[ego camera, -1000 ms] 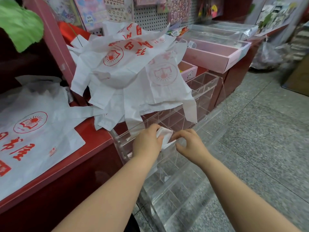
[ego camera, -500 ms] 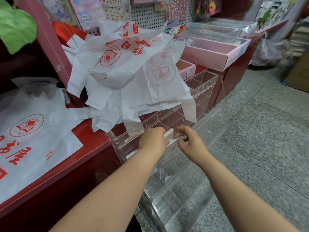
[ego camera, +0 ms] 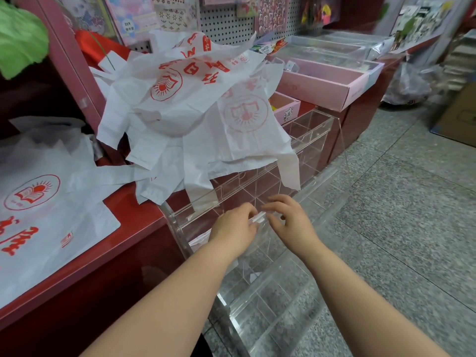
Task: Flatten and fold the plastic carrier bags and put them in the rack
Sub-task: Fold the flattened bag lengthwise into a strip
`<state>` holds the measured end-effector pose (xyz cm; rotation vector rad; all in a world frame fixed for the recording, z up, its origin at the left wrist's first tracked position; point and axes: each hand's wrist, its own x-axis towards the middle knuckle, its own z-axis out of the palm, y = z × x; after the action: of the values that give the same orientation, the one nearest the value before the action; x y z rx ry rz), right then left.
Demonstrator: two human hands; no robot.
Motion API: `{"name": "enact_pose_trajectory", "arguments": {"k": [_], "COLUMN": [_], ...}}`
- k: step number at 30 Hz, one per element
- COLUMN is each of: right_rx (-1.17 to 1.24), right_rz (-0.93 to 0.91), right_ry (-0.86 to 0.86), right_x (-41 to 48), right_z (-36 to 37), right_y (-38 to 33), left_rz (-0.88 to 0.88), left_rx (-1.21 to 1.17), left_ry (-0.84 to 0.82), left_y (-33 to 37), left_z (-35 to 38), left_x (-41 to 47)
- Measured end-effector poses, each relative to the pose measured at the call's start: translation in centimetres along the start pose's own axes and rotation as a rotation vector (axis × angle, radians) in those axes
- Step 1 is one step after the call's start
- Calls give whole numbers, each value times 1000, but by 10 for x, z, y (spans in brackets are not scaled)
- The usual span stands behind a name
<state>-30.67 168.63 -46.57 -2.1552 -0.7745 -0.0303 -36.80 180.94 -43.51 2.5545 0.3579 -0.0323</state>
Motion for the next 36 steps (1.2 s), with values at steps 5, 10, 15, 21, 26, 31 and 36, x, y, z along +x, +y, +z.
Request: {"name": "enact_pose_trajectory", "arguments": {"k": [5,10,15,21,26,31,36], "right_rx": [-126,-88,-65,-13,-41,-37,-64], "right_rz": [-9,15,-32,-246,-561,-686,-757], "right_ry": [-4,69,114,-4,-85,-222,-619], "right_x": [0,-11,-29,-38,-31,-24,-31], "right_z": [3,-3,-6,28,83,139,180], "right_y": [-1,-15,-56,-136,-208,-268,-309], "left_rz": [85,325,277,26,-382,-640,-629], "left_rx": [-188,-331,-233,101,243,317,377], "left_ry": [147,265,460,757,760,435,384], "left_y": [-5,-12,-57,-138,-206,-235,-240], "left_z": [-6,-31,-76,-128,-163,-174,-176], "left_x": [-22,-83,-157,-229,-280,-300,-300]}}
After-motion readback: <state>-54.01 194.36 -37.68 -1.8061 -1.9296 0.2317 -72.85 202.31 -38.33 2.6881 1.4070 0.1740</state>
